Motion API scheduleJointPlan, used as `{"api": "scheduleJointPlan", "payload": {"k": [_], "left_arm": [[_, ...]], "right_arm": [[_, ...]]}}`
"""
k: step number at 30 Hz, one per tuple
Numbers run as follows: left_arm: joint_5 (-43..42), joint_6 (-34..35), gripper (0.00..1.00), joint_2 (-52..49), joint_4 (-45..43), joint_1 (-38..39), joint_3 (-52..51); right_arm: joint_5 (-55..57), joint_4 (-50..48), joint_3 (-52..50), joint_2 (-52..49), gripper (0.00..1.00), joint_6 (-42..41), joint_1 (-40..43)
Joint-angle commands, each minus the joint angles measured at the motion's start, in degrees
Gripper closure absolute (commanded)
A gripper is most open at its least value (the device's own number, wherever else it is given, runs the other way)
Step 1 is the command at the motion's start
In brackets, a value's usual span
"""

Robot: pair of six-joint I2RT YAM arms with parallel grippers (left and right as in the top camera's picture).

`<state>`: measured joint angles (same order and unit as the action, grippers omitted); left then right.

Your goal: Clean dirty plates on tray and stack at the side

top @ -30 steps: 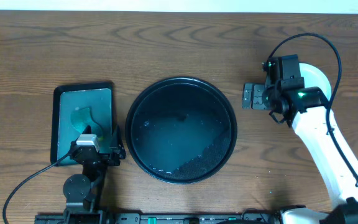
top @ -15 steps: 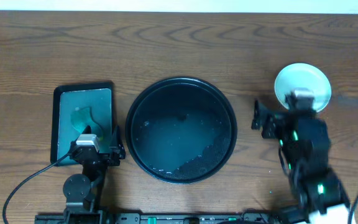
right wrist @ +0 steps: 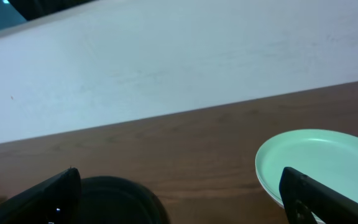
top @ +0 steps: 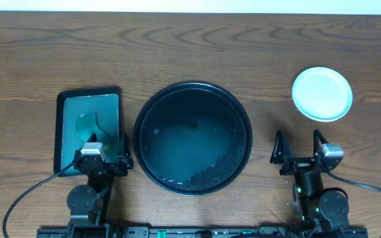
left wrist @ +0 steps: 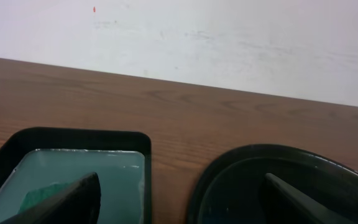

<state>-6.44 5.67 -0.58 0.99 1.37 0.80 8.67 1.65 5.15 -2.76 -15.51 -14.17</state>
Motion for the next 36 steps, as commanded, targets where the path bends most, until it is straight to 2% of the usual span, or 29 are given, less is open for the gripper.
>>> {"api": "scheduleJointPlan", "payload": {"k": [1,11,16,23,36], "left_arm": [[-0.8,-0.9,0.18,0.3,2.4,0.3,-0.6],[-0.8,-0.9,0.18,0.3,2.4,0.3,-0.6],[-0.8,-0.9,0.18,0.3,2.4,0.3,-0.6],[-0.8,-1.0,0.18,0.3,2.4,0.3,-0.6],[-0.8,-0.9,0.19,0.3,2.4,0.3,-0.6]], "right_arm": [[0.0,-2.0,-2.7,2.5,0.01,-0.8,-0.4],[1.0,0.1,-4.9,2.5,0.01,0.0,-0.4],[-0.5,1.8,-4.9,2.5,0.01,8.0,-0.4],[-0.1,1.9,-4.9,2.5,0.01,10.4,-0.4],[-1.3,2.0,-4.9,2.5,0.01,10.5,-0.4]]}}
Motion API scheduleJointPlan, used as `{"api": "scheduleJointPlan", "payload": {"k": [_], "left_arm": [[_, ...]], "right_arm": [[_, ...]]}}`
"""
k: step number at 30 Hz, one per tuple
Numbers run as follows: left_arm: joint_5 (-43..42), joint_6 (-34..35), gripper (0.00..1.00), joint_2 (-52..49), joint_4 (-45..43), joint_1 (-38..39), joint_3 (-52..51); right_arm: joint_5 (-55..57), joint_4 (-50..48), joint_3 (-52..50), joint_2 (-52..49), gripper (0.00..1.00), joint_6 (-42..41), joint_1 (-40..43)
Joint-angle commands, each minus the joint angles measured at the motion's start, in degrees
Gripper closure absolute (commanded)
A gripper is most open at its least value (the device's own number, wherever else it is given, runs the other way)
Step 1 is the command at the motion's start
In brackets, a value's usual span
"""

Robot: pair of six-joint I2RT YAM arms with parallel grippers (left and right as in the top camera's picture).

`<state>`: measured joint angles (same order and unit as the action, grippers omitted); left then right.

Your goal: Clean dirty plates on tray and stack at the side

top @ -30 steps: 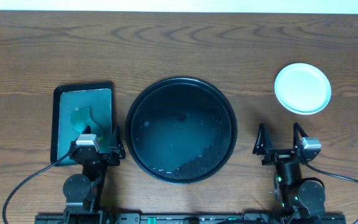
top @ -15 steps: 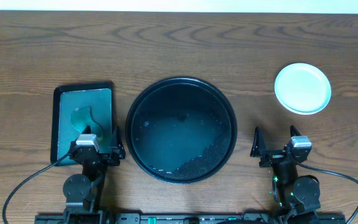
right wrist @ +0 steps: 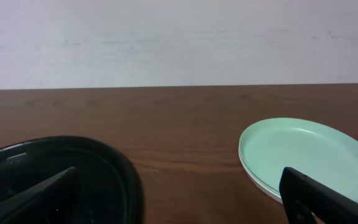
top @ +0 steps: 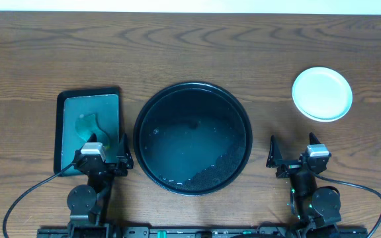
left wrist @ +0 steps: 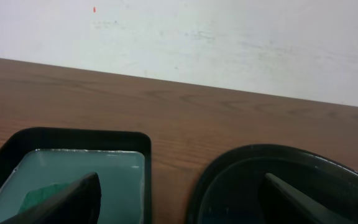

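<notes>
A big round black tray (top: 194, 84) lies in the table's middle, wet, with dark crumbs (top: 217, 165) at its near right; no plate shows in it. Pale green clean plates (top: 321, 94) are stacked at the right and also appear in the right wrist view (right wrist: 303, 152). My left gripper (top: 103, 147) is open at the near end of a rectangular tray, its fingers straddling the gap between the two trays (left wrist: 181, 180). My right gripper (top: 293, 140) is open and holds nothing near the front edge, between the round tray (right wrist: 123, 171) and the plates.
The black rectangular tray (top: 59, 125) at the left holds teal water and a green sponge (top: 88, 125). Bare wood lies behind the trays, up to a white wall. Cables run from both arm bases along the front edge.
My right gripper has shifted slightly left and toward the front edge, and its camera now looks level across the table. The left arm, the trays and the plates are unchanged.
</notes>
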<state>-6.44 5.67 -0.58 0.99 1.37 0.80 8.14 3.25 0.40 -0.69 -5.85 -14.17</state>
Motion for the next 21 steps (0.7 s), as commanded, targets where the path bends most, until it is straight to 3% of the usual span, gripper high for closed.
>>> {"api": "scheduleJointPlan", "payload": {"k": [1,21], "left_arm": [[-0.8,-0.9,0.18,0.3,2.4,0.3,-0.6],[-0.8,-0.9,0.18,0.3,2.4,0.3,-0.6]], "right_arm": [[-0.9,0.4,-0.1,0.4,0.01,0.8,-0.4],[-2.0,0.4,-0.1,0.4,0.01,3.1,-0.4]]}}
